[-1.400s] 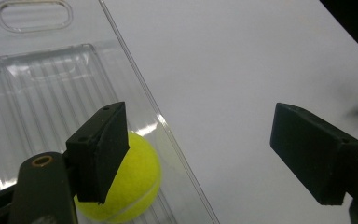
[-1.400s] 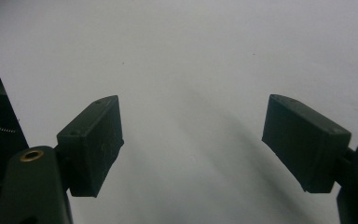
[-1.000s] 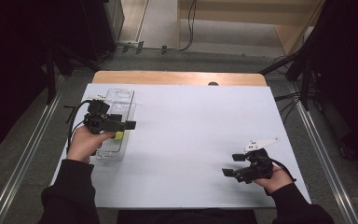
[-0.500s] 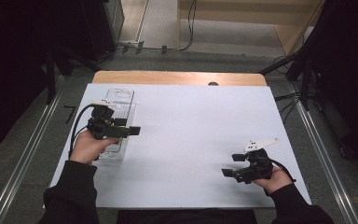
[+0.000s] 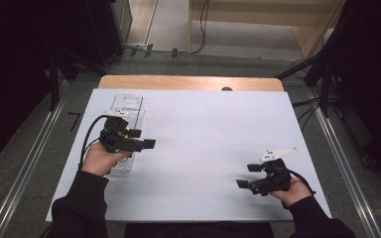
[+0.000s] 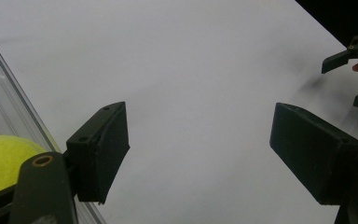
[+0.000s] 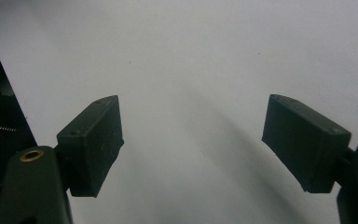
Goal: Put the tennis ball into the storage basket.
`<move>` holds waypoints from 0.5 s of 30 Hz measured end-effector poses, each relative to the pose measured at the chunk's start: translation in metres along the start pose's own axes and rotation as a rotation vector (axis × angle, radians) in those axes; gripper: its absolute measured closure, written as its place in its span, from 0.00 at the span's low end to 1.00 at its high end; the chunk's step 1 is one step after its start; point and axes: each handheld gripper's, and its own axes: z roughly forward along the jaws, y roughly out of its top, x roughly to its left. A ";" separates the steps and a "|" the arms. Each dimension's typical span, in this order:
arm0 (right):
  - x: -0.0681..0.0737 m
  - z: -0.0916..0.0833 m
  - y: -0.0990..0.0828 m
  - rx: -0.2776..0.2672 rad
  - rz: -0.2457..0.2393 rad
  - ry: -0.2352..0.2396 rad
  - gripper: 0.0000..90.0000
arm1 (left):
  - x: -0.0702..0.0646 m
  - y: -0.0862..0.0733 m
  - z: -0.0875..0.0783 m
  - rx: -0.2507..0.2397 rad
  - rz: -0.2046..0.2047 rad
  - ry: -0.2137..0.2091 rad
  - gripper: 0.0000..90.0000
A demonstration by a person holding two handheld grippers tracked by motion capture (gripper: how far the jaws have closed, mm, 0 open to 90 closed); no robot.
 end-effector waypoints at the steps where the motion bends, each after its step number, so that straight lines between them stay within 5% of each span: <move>1: 0.000 0.000 0.000 0.000 0.000 0.000 0.20 | 0.000 -0.001 0.001 -0.004 -0.005 -0.007 0.23; 15: 0.000 0.000 0.000 0.004 0.000 -0.003 0.20 | -0.007 -0.013 0.007 0.008 0.001 -0.026 0.23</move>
